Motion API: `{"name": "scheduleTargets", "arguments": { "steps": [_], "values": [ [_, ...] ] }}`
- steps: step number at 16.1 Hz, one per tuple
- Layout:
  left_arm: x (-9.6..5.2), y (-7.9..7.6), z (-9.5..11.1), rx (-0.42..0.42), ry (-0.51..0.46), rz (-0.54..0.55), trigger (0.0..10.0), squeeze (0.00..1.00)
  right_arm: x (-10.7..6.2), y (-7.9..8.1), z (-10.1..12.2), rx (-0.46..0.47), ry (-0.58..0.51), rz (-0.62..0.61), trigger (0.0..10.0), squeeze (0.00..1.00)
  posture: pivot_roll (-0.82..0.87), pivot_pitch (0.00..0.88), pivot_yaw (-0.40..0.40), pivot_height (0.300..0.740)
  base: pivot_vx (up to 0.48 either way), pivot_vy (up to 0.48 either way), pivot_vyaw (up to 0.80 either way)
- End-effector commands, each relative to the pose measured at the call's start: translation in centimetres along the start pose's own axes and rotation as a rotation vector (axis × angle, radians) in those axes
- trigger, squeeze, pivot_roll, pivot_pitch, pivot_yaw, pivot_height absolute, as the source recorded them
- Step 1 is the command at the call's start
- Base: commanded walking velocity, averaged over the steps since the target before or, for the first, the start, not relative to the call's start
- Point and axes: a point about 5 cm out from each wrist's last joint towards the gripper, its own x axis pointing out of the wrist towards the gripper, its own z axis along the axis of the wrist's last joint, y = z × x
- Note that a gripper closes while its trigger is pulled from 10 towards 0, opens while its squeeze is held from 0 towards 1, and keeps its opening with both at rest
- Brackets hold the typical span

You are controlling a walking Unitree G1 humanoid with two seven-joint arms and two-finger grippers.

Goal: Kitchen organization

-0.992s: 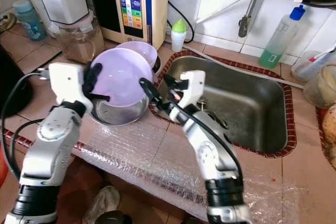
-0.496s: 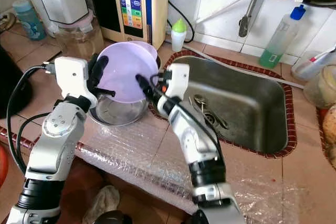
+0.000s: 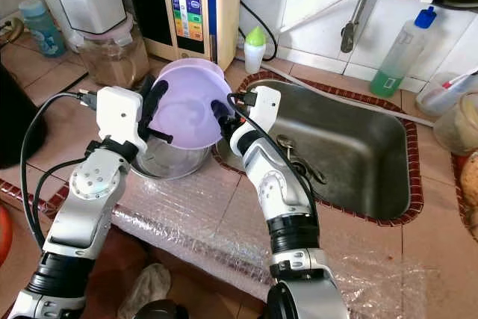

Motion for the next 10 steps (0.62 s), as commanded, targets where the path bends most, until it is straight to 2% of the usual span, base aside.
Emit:
{"name": "scheduleTargets", "arguments": {
  "steps": [1, 2, 6, 7, 8, 9, 10],
  "values": [
    [0.6, -0.1, 1.8, 0.017, -0.107, -0.023, 0.0, 0.00, -0.4, -2.4, -0.3, 0.051, 0.030, -0.111, 0.0, 0.00, 0.11, 0.000, 0.012, 0.740, 0.000, 0.000, 0.00],
    [0.7, -0.1, 1.8, 0.019, -0.108, -0.022, 0.9, 0.00, -0.4, -2.5, -0.4, 0.062, 0.030, -0.112, 0.0, 0.00, 0.11, 0.000, 0.012, 0.740, 0.000, 0.000, 0.00],
    [1.4, 0.4, 1.9, 0.026, -0.124, -0.003, 3.1, 0.00, 0.1, -2.6, 1.3, 0.083, -0.023, -0.093, 0.0, 0.00, 0.11, 0.000, 0.014, 0.740, 0.000, 0.000, 0.00],
    [1.5, 0.4, 1.9, 0.026, -0.123, -0.003, 3.1, 0.00, 0.1, -2.6, 1.5, 0.084, -0.031, -0.087, 0.0, 0.00, 0.11, 0.000, 0.014, 0.740, 0.000, 0.000, 0.00],
    [1.6, 0.3, 1.9, 0.031, -0.125, -0.009, 4.5, 0.00, 0.1, -2.7, 1.9, 0.099, -0.062, -0.076, 0.0, 0.00, 0.11, 0.000, 0.014, 0.740, 0.000, 0.000, 0.00],
    [1.6, 0.3, 2.0, 0.025, -0.128, -0.013, 10.0, 0.32, 0.0, -2.8, 2.1, 0.114, -0.082, -0.071, 0.0, 0.00, 0.11, 0.000, 0.015, 0.740, 0.000, 0.000, 0.00],
    [1.6, 0.3, 2.1, 0.020, -0.131, -0.013, 10.0, 1.00, 0.0, -2.9, 2.2, 0.122, -0.094, -0.064, 0.0, 0.00, 0.11, 0.000, 0.015, 0.740, 0.000, 0.000, 0.00]
  ]
}}
